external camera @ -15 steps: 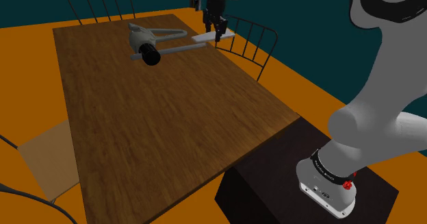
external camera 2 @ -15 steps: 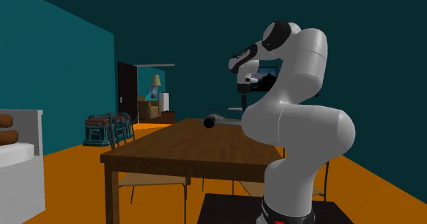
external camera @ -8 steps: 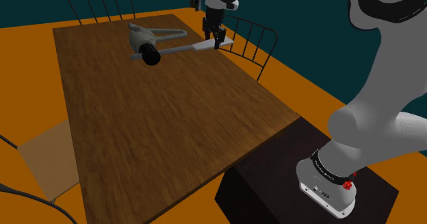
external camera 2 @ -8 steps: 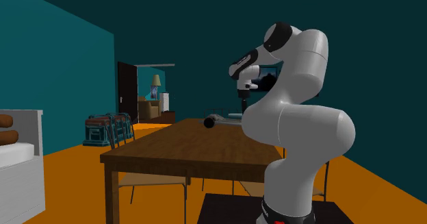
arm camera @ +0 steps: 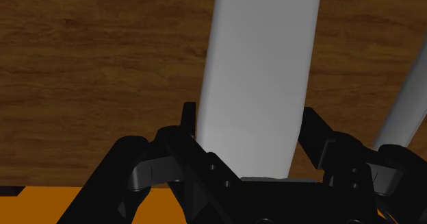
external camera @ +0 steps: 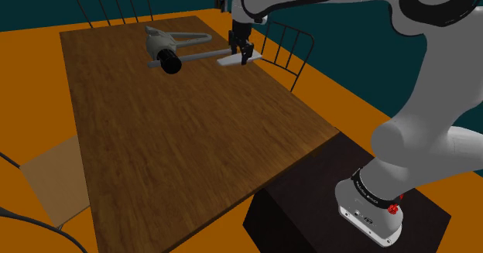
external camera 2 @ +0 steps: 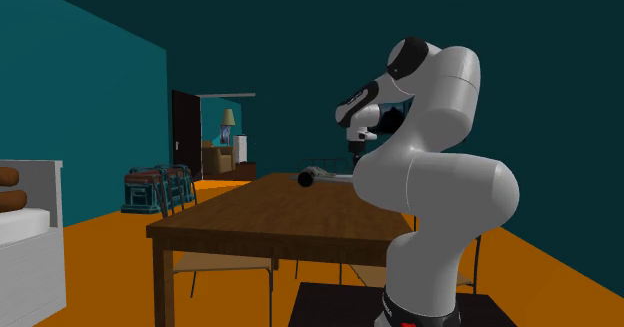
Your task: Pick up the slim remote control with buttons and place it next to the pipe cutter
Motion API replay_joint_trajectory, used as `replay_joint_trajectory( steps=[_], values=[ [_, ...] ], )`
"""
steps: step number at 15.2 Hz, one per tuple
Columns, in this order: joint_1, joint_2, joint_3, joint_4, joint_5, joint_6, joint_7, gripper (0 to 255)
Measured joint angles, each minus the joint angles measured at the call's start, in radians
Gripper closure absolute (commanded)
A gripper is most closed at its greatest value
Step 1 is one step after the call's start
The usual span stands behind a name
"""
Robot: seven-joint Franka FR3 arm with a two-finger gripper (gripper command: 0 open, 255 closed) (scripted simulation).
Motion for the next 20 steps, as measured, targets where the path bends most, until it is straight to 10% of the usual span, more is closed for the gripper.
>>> replay_joint_trajectory(
  steps=[17, 18, 20],
  values=[
    [0.020, 0.062, -0.049, -0.069, -0.061, 0.113, 0.039, 255],
    [0.020, 0.062, -0.049, -0.069, -0.062, 0.113, 0.039, 0],
    [0.020, 0.061, -0.049, -0.069, -0.062, 0.113, 0.039, 0]
  ],
)
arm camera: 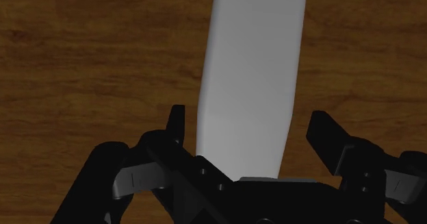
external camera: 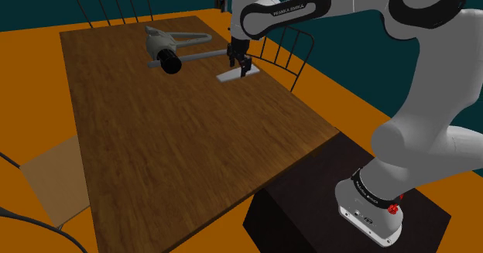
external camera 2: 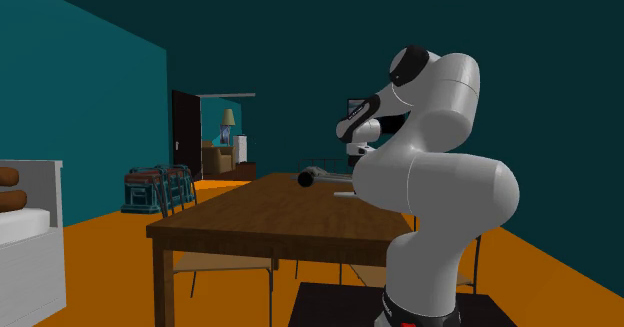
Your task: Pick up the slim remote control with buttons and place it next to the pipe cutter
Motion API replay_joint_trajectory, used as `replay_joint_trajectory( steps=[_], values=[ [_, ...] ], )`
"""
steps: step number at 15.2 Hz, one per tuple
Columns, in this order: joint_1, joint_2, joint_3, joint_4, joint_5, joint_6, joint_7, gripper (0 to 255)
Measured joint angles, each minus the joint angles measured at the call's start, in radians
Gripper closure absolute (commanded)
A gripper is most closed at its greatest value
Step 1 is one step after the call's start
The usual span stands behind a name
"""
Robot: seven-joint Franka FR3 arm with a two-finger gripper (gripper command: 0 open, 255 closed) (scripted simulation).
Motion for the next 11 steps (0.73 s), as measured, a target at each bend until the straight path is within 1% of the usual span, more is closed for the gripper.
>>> replay_joint_trajectory(
  steps=[4, 6, 8, 11],
  values=[
    [0.000, 0.000, 0.000, 0.000, 0.000, 0.000, 0.000, 0],
    [-0.011, -0.023, 0.017, 0.009, 0.019, -0.026, -0.009, 0],
    [-0.012, -0.033, 0.028, 0.052, 0.037, -0.072, -0.030, 0],
    [-0.017, -0.051, 0.041, 0.054, 0.050, -0.089, -0.031, 0]
  ],
)
